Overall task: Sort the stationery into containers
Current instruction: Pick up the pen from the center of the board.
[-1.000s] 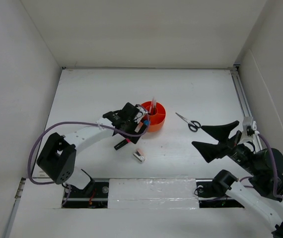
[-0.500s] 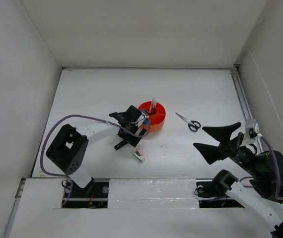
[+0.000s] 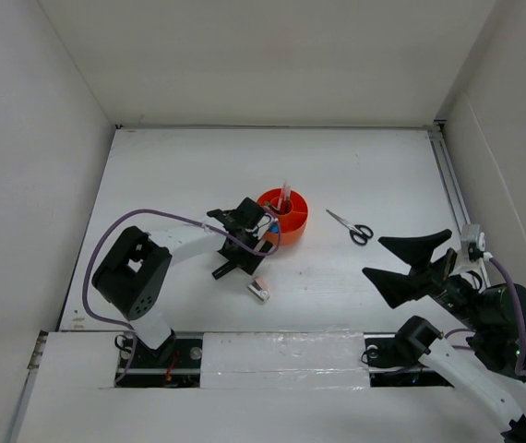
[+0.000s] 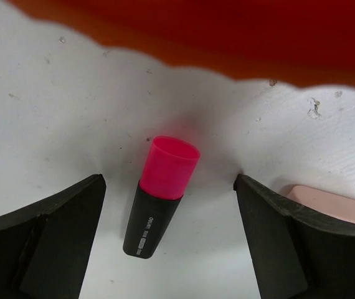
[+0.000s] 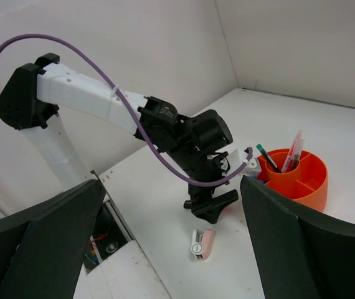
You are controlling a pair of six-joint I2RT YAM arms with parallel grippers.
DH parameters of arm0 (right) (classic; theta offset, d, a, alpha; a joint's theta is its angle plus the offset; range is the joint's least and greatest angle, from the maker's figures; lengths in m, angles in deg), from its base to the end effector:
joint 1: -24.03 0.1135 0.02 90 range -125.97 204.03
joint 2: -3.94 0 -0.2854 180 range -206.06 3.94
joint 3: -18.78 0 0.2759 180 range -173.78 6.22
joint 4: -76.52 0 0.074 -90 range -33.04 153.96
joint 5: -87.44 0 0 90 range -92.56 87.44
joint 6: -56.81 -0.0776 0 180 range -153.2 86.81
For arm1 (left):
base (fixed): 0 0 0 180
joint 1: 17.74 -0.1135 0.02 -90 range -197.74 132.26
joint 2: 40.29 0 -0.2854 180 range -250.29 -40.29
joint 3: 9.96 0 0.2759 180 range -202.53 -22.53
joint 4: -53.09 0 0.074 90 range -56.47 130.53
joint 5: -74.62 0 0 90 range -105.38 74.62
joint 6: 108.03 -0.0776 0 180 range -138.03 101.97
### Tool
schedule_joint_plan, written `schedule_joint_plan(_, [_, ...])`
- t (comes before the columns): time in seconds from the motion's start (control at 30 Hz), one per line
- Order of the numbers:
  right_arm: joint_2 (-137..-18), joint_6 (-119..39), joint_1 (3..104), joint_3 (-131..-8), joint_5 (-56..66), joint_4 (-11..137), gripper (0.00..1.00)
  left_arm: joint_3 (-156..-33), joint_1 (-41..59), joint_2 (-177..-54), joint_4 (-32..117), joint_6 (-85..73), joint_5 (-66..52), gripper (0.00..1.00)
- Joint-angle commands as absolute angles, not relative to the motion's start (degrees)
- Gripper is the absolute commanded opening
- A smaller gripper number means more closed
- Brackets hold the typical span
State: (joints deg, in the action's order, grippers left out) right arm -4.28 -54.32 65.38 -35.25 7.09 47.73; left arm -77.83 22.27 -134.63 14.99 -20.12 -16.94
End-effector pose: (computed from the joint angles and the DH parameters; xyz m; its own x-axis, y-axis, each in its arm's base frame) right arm 0.0468 0.0585 0.3962 -0.0732 0.4090 -0.9096 -0.7990 0.5218 0.2989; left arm 0.2722 -0.2258 0.1382 -0.6681 0.6084 -0.4282 0.6585 0.7515 0.0402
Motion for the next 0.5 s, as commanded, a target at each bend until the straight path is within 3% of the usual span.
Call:
schedule_joint_plan(0.0, [-3.35, -53.50, 65.87, -36.85, 7.37, 48.93, 0.99, -77.72, 22.07, -135.56, 13.81, -20.40, -16.52, 0.81])
schedule_joint_plan(0.03, [-3.35, -53.50, 65.87, -36.85, 6.84, 48.93, 0.99, -77.72, 22.07, -135.56, 13.81, -20.40, -16.52, 0.74])
schedule_joint_plan(0.17, [-3.35, -53.50, 65.87, -36.85, 6.84, 48.93, 0.99, -77.72, 22.07, -134.33, 13.81, -20.40, -15.99, 0.64])
schedule_joint_plan(0.47, [-3.35, -53.50, 65.87, -36.85, 6.31, 48.93, 0.99, -77.72, 22.07, -131.43, 13.28, -19.87, -17.14, 0.50])
